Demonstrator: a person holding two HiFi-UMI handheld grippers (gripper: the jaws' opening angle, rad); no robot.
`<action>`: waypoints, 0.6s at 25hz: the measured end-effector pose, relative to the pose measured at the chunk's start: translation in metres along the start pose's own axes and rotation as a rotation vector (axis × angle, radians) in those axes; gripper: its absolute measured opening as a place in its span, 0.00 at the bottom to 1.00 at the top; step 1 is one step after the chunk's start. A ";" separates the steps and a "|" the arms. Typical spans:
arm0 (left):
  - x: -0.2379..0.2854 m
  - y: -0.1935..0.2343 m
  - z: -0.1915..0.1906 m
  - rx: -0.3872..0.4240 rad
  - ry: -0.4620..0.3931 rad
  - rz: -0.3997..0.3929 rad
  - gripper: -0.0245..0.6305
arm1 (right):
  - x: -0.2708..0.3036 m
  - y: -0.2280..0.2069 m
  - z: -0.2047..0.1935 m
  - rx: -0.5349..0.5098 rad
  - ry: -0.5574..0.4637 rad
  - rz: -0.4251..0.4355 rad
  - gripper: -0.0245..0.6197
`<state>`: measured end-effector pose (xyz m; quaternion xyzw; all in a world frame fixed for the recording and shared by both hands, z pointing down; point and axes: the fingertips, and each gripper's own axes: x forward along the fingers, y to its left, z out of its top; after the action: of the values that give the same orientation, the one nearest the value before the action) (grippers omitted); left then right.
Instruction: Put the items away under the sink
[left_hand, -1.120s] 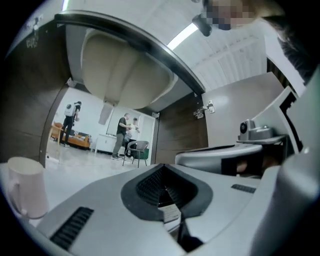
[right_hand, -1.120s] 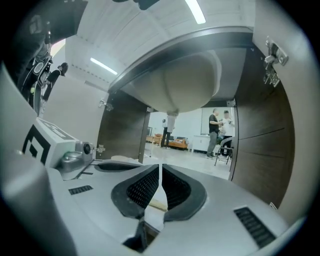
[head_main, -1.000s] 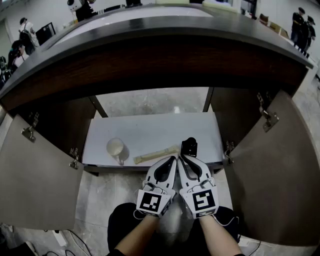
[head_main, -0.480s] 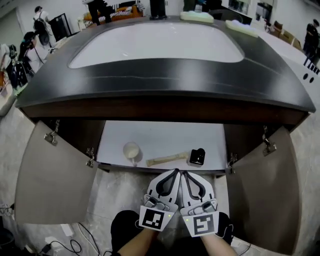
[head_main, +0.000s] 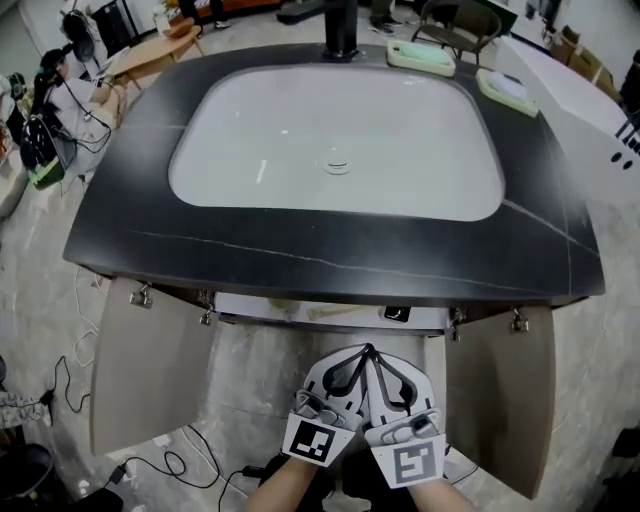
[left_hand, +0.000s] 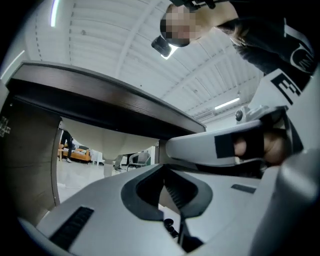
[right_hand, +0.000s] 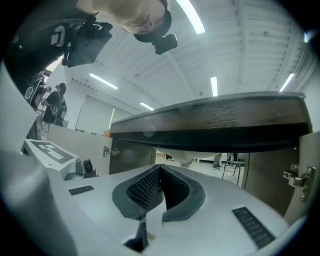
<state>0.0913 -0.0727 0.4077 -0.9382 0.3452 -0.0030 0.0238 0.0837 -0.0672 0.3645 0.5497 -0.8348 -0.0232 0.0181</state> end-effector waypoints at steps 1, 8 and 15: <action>-0.002 -0.001 0.001 0.024 0.027 -0.015 0.05 | 0.000 0.006 0.000 0.006 0.018 0.010 0.09; -0.042 0.009 0.063 0.005 0.082 0.038 0.05 | -0.004 0.047 0.055 0.037 0.086 0.078 0.09; -0.071 0.021 0.168 0.041 0.087 0.055 0.05 | -0.021 0.052 0.156 0.024 0.090 0.089 0.09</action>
<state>0.0271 -0.0353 0.2396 -0.9267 0.3714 -0.0501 0.0283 0.0356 -0.0247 0.2113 0.5125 -0.8571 0.0127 0.0501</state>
